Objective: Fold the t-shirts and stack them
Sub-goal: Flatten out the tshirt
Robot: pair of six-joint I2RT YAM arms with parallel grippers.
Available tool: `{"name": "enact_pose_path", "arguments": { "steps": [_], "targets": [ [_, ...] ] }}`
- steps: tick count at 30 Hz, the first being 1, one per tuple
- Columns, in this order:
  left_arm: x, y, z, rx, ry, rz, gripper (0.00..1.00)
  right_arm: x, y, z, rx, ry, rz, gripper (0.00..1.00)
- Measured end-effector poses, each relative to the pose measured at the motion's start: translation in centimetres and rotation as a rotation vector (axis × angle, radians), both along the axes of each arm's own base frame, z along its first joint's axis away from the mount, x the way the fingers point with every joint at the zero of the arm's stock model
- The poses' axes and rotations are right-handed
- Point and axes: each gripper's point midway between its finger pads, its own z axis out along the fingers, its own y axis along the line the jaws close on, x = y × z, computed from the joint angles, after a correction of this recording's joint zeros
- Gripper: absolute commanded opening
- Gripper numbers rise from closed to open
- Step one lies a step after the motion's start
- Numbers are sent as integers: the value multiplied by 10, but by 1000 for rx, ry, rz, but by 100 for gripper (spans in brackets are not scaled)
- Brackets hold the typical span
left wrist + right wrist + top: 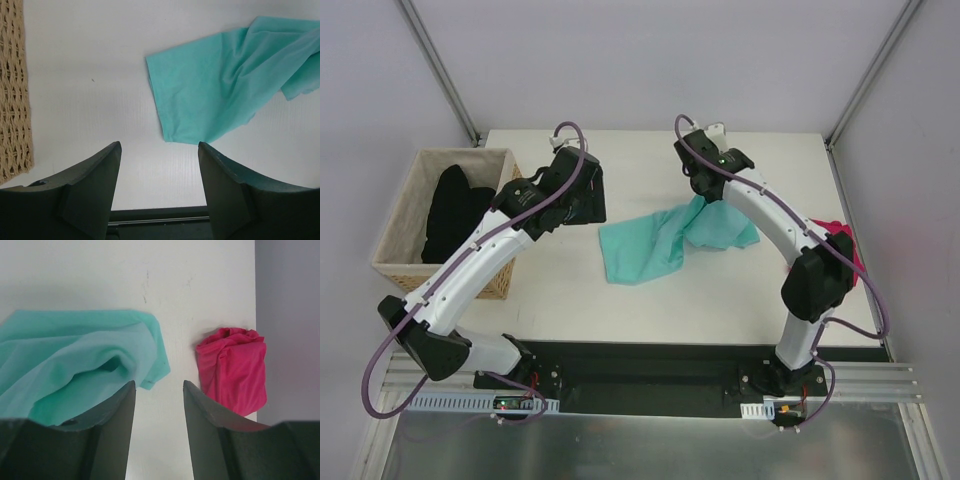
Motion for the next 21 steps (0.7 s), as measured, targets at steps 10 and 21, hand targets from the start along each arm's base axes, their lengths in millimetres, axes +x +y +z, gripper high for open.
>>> {"name": "enact_pose_path", "arguments": {
  "steps": [10,21],
  "targets": [
    [4,-6,-10,24,27,-29,63,-58,54,-39,64,86,93,46],
    [5,-11,-10,31,38,-68,64,-82,80,-83,152,183,110,47]
  ]
}}
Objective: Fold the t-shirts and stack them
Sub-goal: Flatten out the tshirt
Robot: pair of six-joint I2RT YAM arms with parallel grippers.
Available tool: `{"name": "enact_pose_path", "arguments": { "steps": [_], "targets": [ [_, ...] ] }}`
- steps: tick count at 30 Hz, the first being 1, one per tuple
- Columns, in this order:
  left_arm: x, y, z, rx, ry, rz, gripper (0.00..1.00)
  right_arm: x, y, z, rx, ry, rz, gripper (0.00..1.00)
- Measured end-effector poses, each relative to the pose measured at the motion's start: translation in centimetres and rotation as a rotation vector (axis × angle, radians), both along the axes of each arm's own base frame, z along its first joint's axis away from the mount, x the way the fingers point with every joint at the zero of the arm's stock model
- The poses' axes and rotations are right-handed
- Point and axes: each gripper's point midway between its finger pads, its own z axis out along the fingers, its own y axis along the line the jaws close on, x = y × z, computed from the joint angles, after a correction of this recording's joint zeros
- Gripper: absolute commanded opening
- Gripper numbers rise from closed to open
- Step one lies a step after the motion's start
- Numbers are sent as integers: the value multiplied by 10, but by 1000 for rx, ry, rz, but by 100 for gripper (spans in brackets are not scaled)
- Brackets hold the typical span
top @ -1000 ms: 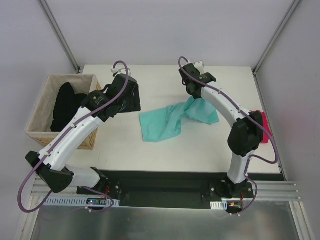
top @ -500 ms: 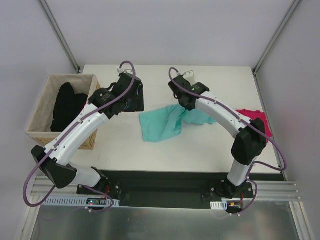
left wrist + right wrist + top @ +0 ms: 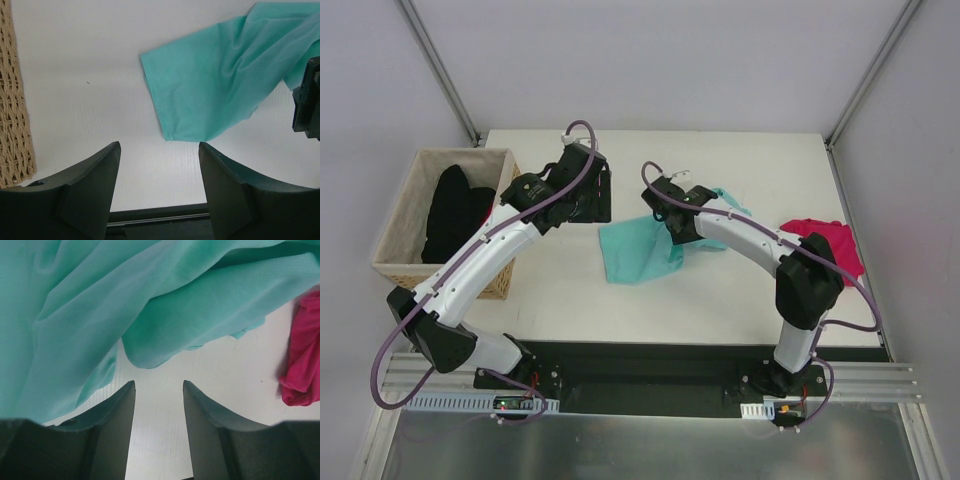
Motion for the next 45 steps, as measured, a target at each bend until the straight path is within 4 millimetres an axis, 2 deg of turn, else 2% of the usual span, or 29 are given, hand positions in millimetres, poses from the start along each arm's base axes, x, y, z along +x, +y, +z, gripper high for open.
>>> {"name": "enact_pose_path", "arguments": {
  "steps": [6,11,18,23,30,31,34,35,36,38,45],
  "targets": [
    [2,-2,0,3,2,-3,64,-7,9,-24,25,56,14,48],
    [2,-2,0,3,2,-2,64,-12,11,-33,30,80,25,49],
    [2,-2,-1,2,4,0,64,-7,10,-48,-15,102,57,50],
    [2,-2,-1,-5,8,10,64,4,-2,-62,-52,129,52,48],
    [-3,0,-6,-10,26,31,64,28,-33,-61,-65,113,-14,42],
    [-3,1,-6,-10,28,32,64,30,-38,-62,-69,113,-26,40],
    [-4,1,-7,-8,31,32,64,38,-47,-64,-87,113,-50,28],
    [-4,1,-7,-7,32,32,64,40,-49,-65,-93,114,-54,16],
    [-4,1,-7,-7,33,32,64,42,-50,-66,-96,114,-55,9],
    [-4,1,-7,-6,34,32,64,45,-51,-64,-106,108,-57,1],
    [-4,2,-5,-7,31,32,64,58,-53,-44,-137,57,-57,1]
  ]
}}
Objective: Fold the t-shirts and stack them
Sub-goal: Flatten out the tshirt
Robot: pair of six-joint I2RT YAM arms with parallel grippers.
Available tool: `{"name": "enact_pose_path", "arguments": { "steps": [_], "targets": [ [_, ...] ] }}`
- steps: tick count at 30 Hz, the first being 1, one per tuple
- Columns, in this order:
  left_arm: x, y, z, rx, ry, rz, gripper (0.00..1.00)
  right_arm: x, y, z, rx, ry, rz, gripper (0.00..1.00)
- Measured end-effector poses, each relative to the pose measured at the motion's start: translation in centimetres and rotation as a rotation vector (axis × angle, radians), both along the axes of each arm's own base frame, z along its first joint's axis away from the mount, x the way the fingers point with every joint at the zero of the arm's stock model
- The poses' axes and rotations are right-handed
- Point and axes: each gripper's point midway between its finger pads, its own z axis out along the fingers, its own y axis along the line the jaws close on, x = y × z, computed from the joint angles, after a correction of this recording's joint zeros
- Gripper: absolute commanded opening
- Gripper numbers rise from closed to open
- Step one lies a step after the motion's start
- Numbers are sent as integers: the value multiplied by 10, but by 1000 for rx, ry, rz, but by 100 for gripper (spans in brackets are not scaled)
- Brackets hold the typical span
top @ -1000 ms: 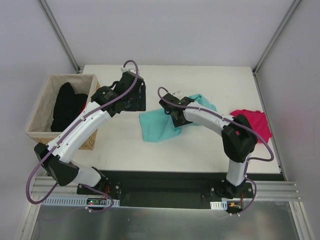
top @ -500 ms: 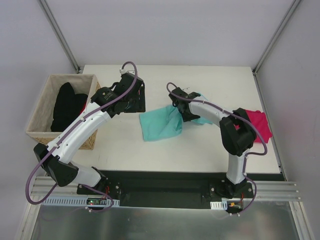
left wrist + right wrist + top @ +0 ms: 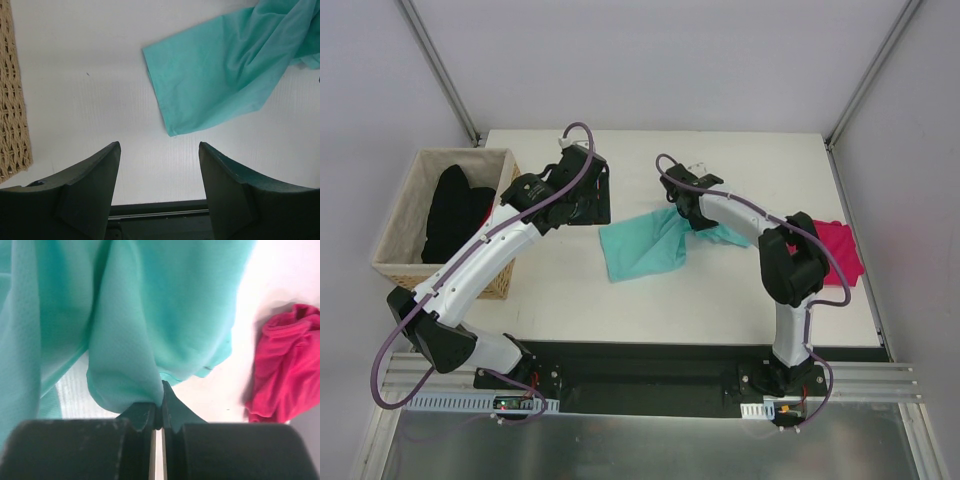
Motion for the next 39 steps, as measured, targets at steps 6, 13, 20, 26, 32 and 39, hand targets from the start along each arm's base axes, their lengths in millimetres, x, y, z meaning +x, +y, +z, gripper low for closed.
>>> {"name": "enact_pose_path", "arguments": {
  "steps": [6,13,20,26,32,39],
  "targets": [
    [2,0,3,0,-11,4,64,12,-7,35,-68,-56,19,1],
    [5,-2,5,-4,-27,-4,64,28,-14,114,-90,-211,17,1],
    [10,1,7,7,-42,-15,64,29,-38,165,-214,-311,11,1],
    [14,-1,8,11,-57,-31,64,34,-52,179,-291,-328,6,1],
    [17,-2,8,14,-68,-39,65,41,-81,190,-343,-341,-63,1],
    [13,11,-3,35,-47,-21,65,56,-84,204,-351,-392,-59,1]
  ]
}}
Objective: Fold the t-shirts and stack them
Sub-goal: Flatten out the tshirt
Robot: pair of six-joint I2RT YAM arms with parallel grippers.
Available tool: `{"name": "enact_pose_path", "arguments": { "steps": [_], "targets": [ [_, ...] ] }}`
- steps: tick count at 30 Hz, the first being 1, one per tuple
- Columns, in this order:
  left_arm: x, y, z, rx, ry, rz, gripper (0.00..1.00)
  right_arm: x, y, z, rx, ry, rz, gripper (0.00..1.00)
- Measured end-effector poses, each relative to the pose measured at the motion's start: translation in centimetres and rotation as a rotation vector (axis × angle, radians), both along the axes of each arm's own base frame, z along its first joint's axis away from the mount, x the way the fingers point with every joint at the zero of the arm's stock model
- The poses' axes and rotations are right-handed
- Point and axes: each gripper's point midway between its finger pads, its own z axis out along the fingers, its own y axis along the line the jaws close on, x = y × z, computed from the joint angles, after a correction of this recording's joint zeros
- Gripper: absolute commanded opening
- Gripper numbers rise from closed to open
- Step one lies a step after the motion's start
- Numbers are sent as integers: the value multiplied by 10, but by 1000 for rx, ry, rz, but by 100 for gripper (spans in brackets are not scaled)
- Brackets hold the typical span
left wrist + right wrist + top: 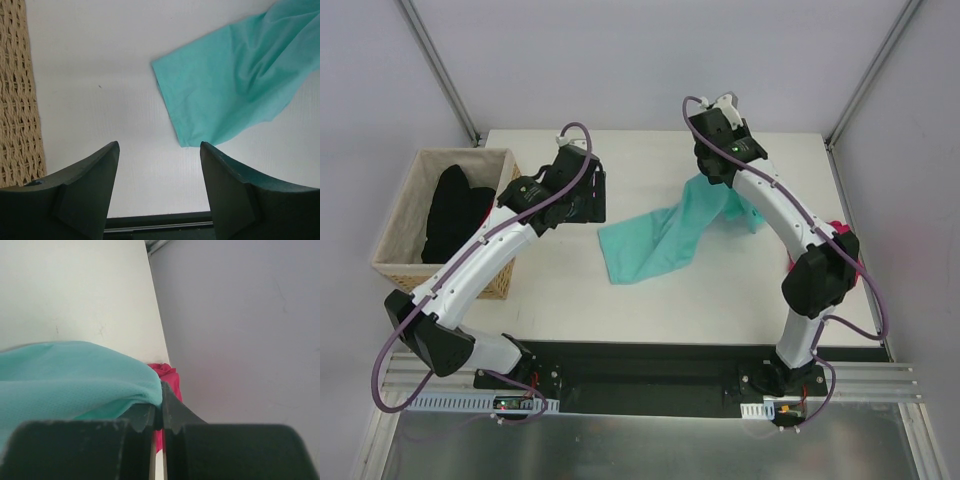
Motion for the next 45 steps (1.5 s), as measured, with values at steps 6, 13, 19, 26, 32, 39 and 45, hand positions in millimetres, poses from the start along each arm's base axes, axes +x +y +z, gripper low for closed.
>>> {"name": "enact_pose_path", "arguments": {
  "steps": [6,13,19,26,32,39,45],
  "targets": [
    [0,2,-7,4,10,7,68,3,26,11,1,-27,73,1],
    [-16,-2,-70,20,157,-8,65,4,29,11,7,-33,82,1],
    [-45,3,-139,51,335,4,62,5,25,5,5,-19,77,1],
    [-54,-3,-171,42,419,8,59,6,24,2,10,-11,78,1],
    [-51,-16,-188,16,456,-15,55,6,22,-2,13,-1,76,1],
    [-58,-30,-214,22,533,-46,55,7,18,-7,25,9,75,1],
    [-56,-39,-214,-10,527,-65,55,4,15,-6,38,6,76,1]
  ]
}}
